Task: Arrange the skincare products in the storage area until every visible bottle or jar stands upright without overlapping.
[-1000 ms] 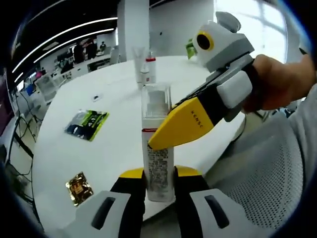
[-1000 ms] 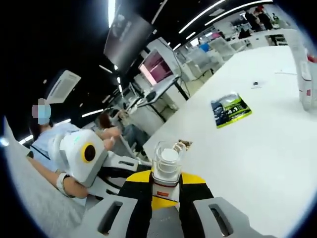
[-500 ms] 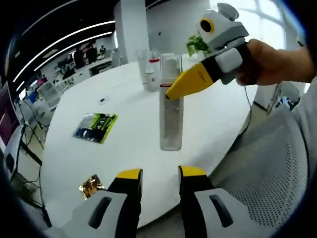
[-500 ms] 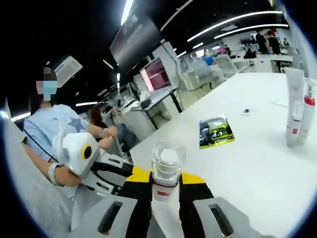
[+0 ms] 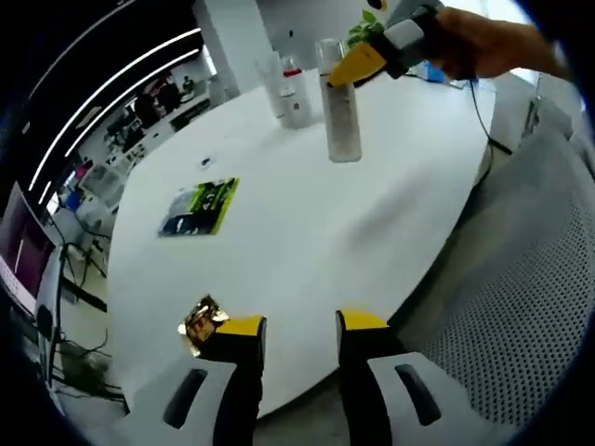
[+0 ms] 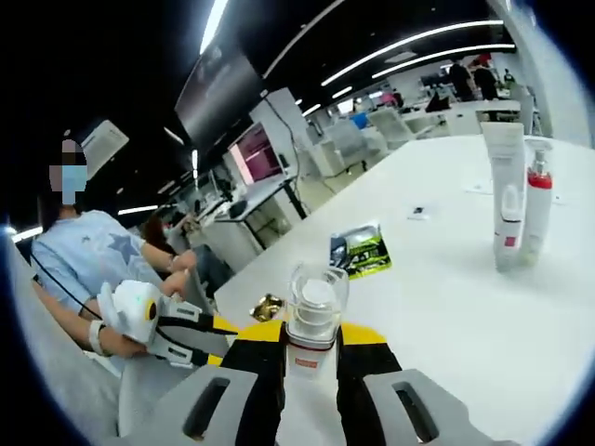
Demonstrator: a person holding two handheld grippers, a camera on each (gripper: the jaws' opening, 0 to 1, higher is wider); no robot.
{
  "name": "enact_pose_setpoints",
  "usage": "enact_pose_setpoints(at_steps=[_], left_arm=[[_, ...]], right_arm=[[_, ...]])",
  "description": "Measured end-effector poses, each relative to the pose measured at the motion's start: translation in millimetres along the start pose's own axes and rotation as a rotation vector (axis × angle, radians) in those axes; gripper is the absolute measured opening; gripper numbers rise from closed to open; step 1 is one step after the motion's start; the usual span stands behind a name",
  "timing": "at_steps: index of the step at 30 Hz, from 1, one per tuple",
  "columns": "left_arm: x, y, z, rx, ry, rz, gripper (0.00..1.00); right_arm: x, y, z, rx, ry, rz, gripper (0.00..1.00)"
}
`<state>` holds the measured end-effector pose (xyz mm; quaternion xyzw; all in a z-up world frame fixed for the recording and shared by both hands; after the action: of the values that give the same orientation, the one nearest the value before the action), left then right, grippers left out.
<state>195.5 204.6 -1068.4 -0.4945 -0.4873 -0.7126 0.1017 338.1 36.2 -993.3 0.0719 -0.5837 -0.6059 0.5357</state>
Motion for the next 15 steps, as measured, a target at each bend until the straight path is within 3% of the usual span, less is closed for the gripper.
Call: enact_pose_setpoints(at_steps=[2, 8, 15], left_arm=[[-1.0, -0.4, -2.8, 0.030, -0.031, -0.007, 0.36], [-3.9, -4.5, -2.7, 0.024, -0.033, 0.019, 0.40], [-6.5, -10.4, -1.9, 0.024, -0.043, 0.060, 0.40]], right_arm=[[1.5, -0.8, -6.7, 0.002, -0.016, 0.004, 0.14], [3.9, -6.6, -33.8, 0.023, -0.092, 0.026, 0.14], [4.0, 8.0, -64.9, 0.061, -0.178, 0.013, 0.14]])
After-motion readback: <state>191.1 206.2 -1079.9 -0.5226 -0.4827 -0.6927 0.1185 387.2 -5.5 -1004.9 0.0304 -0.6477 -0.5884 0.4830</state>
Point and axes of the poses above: the point that each gripper's makers call its tool centre point, and the gripper's own axes: x roughly backward along the fingers, z roughly to its left, y roughly out of its top, the point moved 5 cm from there along x, roughly backward along the fingers, and after that the axes turned 14 degrees about -y, right-handed, at the moved point
